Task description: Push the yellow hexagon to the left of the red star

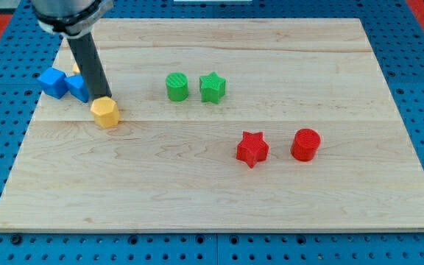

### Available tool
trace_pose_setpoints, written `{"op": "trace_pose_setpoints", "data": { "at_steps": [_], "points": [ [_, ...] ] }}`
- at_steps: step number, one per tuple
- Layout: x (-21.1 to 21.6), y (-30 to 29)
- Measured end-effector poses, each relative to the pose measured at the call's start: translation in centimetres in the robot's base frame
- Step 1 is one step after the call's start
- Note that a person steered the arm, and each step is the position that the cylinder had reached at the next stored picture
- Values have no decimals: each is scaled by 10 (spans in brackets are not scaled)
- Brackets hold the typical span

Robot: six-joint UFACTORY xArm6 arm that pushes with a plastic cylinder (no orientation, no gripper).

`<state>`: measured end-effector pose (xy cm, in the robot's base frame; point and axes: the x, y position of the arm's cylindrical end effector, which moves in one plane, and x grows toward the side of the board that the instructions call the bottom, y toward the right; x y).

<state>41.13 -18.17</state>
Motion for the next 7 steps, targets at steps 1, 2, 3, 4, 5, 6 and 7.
{"op": "trace_pose_setpoints", "data": {
  "at_steps": [1, 2, 3, 4, 5, 6, 7],
  "points": [
    [34, 0],
    [42, -10],
    [42, -10],
    [47, -21],
    [56, -27],
    [56, 18],
    [56, 53]
  ]
}}
